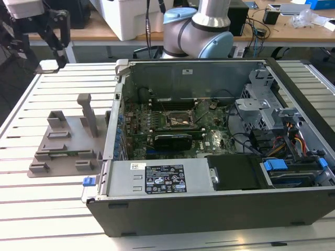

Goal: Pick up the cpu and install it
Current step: 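Pick up the cpu and move it towards the insertion slot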

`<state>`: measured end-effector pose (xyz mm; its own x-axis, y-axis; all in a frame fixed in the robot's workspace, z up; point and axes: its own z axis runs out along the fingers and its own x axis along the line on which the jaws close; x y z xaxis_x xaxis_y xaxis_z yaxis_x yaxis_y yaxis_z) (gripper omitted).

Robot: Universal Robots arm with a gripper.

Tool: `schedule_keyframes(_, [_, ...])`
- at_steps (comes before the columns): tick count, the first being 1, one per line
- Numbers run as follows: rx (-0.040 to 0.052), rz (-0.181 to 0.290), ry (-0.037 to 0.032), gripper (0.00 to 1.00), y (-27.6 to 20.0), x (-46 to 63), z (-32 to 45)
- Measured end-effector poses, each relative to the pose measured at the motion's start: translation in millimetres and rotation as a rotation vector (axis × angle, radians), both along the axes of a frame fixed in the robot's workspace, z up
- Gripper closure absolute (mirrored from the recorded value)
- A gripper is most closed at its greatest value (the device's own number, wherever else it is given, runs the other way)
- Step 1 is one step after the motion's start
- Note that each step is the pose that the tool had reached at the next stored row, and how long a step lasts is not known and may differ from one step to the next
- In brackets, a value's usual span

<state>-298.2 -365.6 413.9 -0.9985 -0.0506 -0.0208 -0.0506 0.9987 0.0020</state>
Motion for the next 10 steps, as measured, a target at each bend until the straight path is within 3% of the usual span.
schedule_keyframes(3, [0.0000, 0.000, 0.0015, 0.46, 0.7, 29.8, -0.3])
schedule_keyframes(10, [-0.0005, 0.000, 0.0069, 0.46, 1.8, 67.6, -3.1])
